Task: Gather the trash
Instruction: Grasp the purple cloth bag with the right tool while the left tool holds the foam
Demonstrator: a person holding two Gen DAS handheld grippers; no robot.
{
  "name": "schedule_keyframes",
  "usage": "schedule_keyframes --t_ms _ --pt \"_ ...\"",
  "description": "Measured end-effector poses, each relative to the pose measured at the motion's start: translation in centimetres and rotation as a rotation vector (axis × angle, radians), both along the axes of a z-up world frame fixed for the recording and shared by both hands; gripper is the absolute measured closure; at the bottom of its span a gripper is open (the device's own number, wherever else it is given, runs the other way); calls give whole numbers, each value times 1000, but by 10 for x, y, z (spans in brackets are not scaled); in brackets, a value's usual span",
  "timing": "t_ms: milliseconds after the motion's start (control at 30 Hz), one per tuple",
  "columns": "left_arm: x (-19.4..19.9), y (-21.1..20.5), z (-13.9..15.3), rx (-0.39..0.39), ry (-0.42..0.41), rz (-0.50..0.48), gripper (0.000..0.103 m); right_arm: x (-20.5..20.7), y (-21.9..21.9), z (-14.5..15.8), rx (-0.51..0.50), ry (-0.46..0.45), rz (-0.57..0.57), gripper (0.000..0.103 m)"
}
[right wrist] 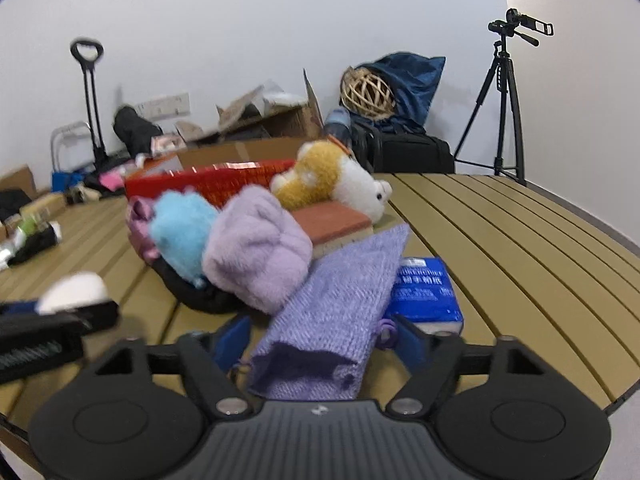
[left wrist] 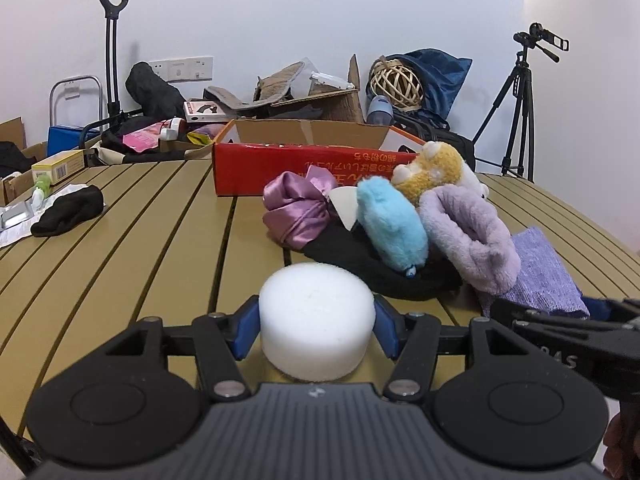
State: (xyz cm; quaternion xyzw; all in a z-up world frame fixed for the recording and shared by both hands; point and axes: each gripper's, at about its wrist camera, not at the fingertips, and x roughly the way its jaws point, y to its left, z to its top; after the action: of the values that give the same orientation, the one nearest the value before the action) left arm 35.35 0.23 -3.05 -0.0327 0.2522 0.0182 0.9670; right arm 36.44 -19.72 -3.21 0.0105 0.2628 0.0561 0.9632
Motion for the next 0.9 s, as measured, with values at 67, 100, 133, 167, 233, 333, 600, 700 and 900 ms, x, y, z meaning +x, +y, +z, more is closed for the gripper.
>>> schedule_keyframes --t_ms 67,100,133,167,233,333,600,700,900 --pt "-1 2 1 -1 -4 1 44 1 0 -2 -12 5 -11 61" --pt "-2 3 2 -2 -6 2 44 1 0 -2 -12 6 -12 70" --pt "-2 3 3 -4 -7 3 44 0 -1 -2 -10 2 -6 77" --pt "-2 4 3 -7 -7 4 44 -1 -2 -1 -8 -2 -2 81" --pt "-3 5 4 -16 -5 4 44 -4 -4 1 -3 -15 -1 90" --pt "-5 6 6 -26 -9 3 44 -10 -10 6 23 -45 5 94" --pt "-17 4 16 -18 -37 0 44 -27 -22 23 37 -138 25 96" --pt "-23 2 19 -12 -44 0 44 -35 -26 28 45 -159 35 96" --pt "-38 -4 27 3 -57 -23 44 -54 -29 35 29 -197 63 96"
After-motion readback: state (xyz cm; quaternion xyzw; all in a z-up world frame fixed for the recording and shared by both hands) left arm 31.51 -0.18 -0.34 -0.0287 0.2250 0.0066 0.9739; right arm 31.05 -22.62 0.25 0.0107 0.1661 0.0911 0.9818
